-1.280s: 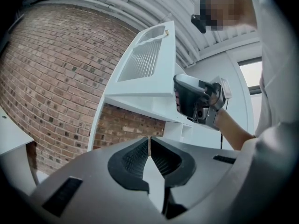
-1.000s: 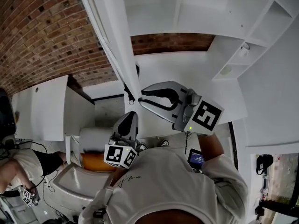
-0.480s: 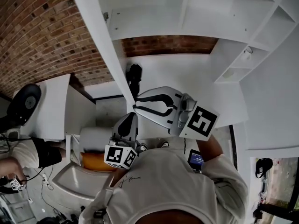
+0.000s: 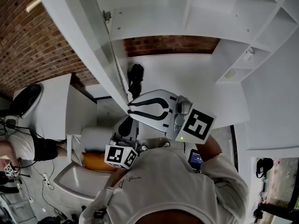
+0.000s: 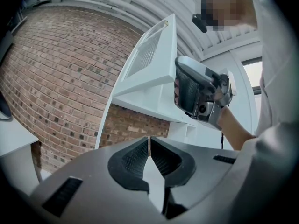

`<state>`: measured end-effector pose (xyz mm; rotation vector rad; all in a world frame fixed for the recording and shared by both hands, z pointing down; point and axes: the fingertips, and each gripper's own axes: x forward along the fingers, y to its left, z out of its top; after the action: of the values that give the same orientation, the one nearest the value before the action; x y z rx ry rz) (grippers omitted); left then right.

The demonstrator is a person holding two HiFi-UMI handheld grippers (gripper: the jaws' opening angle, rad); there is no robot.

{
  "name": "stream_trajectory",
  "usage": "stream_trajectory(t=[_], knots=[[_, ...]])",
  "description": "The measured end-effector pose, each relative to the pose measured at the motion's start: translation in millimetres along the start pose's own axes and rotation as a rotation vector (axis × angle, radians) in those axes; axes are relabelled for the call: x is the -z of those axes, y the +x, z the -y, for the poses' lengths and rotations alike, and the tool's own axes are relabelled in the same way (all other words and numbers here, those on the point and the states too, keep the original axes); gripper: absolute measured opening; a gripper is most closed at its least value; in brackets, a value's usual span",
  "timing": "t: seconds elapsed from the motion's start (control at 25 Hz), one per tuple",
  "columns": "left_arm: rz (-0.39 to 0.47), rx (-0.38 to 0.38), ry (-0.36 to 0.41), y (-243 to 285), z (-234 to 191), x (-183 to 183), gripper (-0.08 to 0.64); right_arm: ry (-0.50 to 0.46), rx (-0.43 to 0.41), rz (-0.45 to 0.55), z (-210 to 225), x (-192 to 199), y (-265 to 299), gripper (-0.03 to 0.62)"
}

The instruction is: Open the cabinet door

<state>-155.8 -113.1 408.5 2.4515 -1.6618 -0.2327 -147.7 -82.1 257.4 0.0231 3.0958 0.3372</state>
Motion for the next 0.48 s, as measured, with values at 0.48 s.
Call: stream_trajectory(t=[0.48], knots=[[-0.008,0.005,-0.015,1,-12,2,0.028,0.015,-0.042,-0.009,-12,1,31,0.058]])
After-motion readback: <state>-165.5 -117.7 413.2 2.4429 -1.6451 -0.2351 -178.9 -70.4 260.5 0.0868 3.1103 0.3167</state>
